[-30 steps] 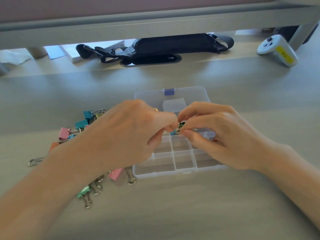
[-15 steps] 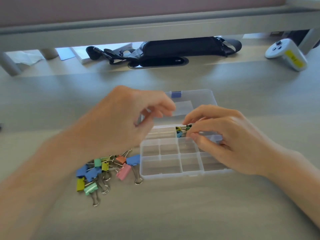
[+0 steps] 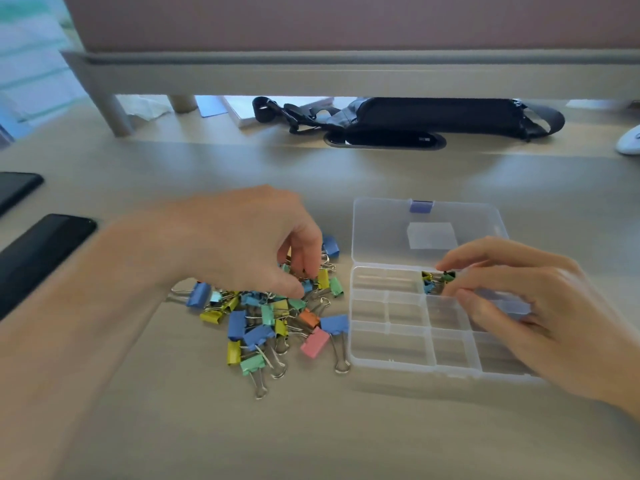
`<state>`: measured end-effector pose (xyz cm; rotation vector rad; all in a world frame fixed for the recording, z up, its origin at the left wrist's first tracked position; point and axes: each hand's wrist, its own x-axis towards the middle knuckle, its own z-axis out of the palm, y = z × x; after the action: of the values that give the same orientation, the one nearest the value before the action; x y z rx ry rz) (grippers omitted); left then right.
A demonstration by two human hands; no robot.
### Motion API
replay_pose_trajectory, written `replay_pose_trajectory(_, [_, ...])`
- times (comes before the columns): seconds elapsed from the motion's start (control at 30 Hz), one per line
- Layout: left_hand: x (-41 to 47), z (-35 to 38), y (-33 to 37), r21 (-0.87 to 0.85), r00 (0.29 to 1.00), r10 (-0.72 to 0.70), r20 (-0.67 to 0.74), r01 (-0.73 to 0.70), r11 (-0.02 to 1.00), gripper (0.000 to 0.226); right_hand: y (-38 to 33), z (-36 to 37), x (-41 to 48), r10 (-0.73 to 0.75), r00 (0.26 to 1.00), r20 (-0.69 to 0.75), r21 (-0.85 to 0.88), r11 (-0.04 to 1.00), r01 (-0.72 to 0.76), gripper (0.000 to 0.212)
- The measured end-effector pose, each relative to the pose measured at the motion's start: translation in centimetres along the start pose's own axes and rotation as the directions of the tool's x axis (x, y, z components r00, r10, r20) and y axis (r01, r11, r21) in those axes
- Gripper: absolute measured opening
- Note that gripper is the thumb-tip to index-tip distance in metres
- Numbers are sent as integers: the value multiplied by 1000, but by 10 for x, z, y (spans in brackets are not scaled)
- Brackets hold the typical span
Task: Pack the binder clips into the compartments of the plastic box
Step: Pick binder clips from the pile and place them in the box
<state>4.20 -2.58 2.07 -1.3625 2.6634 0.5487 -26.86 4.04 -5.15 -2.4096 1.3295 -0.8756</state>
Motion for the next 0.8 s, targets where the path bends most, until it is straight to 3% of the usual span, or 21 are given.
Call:
replay_pose_trajectory(0.47, [2,9,6,19,999,-21,-28,21,1000,19,-2,0,0,28,999,22,17,999,-28,28])
replay_pose_trajectory(0.63, [5,10,6,11,985,17,-169,-15,1000,19,-2,-1,1,21,999,31,-10,1000,-20,19])
replay_pose_trajectory(0.8, [8,17,10,39,986,-15,-163,22,999,21,-2,-1,1,15,999,31,-1,1000,-15,20])
